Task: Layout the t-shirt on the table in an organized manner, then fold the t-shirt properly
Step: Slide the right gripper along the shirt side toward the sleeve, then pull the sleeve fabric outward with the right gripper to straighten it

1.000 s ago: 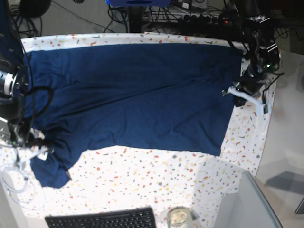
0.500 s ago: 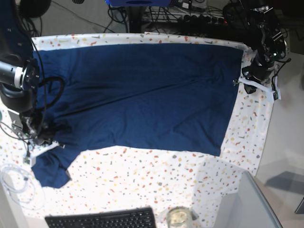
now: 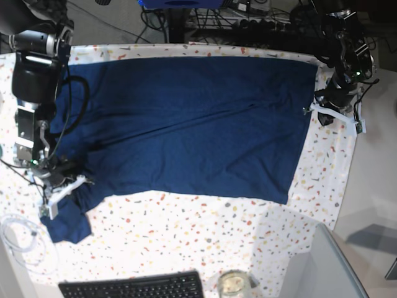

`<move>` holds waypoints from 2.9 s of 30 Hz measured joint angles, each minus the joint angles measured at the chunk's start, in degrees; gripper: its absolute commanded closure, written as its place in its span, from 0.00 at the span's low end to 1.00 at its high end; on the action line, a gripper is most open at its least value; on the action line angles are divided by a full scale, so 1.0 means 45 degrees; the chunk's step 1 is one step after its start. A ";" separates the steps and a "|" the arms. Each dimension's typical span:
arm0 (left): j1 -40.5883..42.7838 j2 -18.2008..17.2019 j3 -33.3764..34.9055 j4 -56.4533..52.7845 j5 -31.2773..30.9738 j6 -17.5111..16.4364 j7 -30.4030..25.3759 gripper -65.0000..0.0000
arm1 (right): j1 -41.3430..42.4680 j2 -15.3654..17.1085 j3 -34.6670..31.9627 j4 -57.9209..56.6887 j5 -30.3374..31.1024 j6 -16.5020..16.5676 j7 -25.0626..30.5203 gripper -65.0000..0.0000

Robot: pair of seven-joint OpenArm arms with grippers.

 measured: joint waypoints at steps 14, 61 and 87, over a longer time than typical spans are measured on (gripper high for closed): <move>0.0015 0.0029 0.0000 -0.0534 0.0034 0.0000 -0.0005 1.00 | -0.1540 -0.0447 0.0000 0.1491 -0.0185 0.1297 -0.2370 0.49; 0.0325 -0.0015 -0.0083 -0.0452 0.0039 -0.0049 -0.0044 1.00 | 0.4313 0.1520 -0.0058 -0.5853 -0.0087 -0.1030 0.2662 0.99; 0.0291 -0.0044 -0.0083 -0.0427 0.0044 -0.0044 -0.0049 1.00 | 0.5124 0.1715 -0.2055 -0.3555 -0.0078 -0.0146 0.1851 0.99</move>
